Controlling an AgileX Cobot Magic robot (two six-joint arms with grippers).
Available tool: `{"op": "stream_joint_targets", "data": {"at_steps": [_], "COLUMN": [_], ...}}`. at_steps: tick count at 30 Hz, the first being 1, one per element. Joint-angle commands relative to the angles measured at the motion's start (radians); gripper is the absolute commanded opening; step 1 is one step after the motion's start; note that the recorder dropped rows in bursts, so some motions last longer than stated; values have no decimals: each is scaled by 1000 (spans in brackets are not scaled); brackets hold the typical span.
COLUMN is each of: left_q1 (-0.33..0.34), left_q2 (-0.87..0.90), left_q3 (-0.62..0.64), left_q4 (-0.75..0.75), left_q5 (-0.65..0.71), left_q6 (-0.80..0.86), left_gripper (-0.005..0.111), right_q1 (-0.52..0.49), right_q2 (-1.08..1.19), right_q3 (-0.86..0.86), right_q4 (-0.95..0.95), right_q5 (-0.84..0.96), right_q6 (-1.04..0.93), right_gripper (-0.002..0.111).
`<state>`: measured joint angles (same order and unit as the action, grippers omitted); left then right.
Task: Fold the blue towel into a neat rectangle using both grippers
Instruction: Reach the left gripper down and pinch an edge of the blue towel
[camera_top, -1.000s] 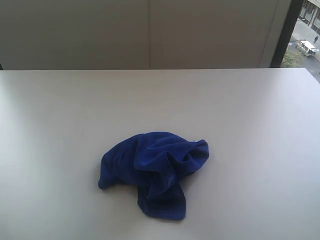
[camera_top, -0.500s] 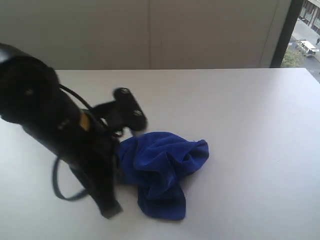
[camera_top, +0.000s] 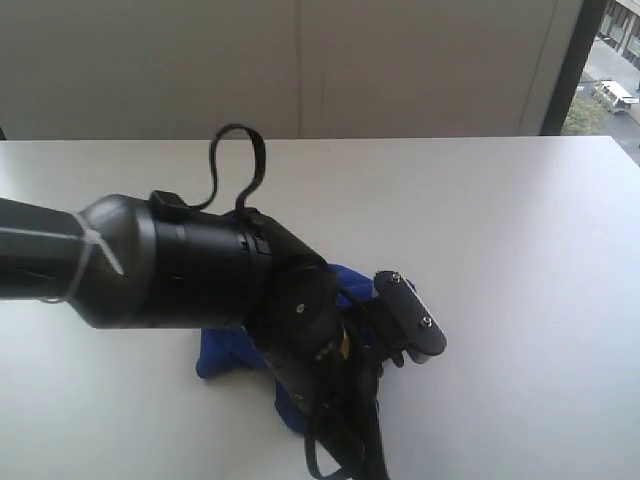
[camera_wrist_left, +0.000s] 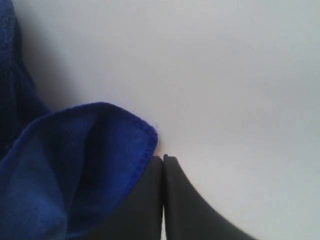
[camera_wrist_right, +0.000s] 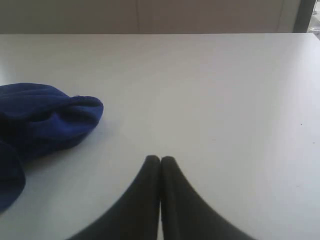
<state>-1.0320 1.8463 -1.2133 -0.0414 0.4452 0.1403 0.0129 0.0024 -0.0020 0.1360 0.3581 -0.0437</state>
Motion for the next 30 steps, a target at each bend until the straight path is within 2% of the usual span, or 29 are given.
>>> {"op": "stream_joint_targets", "data": {"at_steps": [1, 2, 3, 4, 5, 7, 15, 17, 23, 26, 30], "left_q1": [-6, -6, -6, -6, -6, -6, -4, -4, -4, -4, -4], "left_q2": [56, 63, 79, 83, 87, 91, 133, 133, 131, 93, -13], "left_q3": [-34, -39, -52, -57, -57, -57, -57, -57, -57, -72, -143], "left_q4": [-9, -9, -9, -9, -9, -9, -1, -1, 22, 89, 188], "left_q5": [-19, -25, -30, -34, -44, -59, -66, -73, -62, 6, 209], "left_q6": [-13, -13, -13, -13, -13, -13, -29, -56, -56, -55, -55], "left_gripper": [17, 25, 42, 50, 56, 59, 50, 40, 0, 0, 0], "right_q1": [-1, -1, -1, -1, -1, -1, -1, -1, -1, -1, -1], "right_q2": [-2, -2, -2, -2, -2, -2, -2, -2, -2, -2, -2], "right_q3": [2, 2, 2, 2, 2, 2, 2, 2, 2, 2, 2], "right_q4": [1, 1, 1, 1, 1, 1, 1, 1, 1, 1, 1], "right_q5": [-15, -15, -15, -15, -15, -15, -15, -15, -15, -15, -15], "right_q6": [3, 3, 3, 3, 3, 3, 3, 3, 3, 3, 3], "right_gripper": [0, 0, 0, 0, 0, 0, 0, 0, 0, 0, 0]}}
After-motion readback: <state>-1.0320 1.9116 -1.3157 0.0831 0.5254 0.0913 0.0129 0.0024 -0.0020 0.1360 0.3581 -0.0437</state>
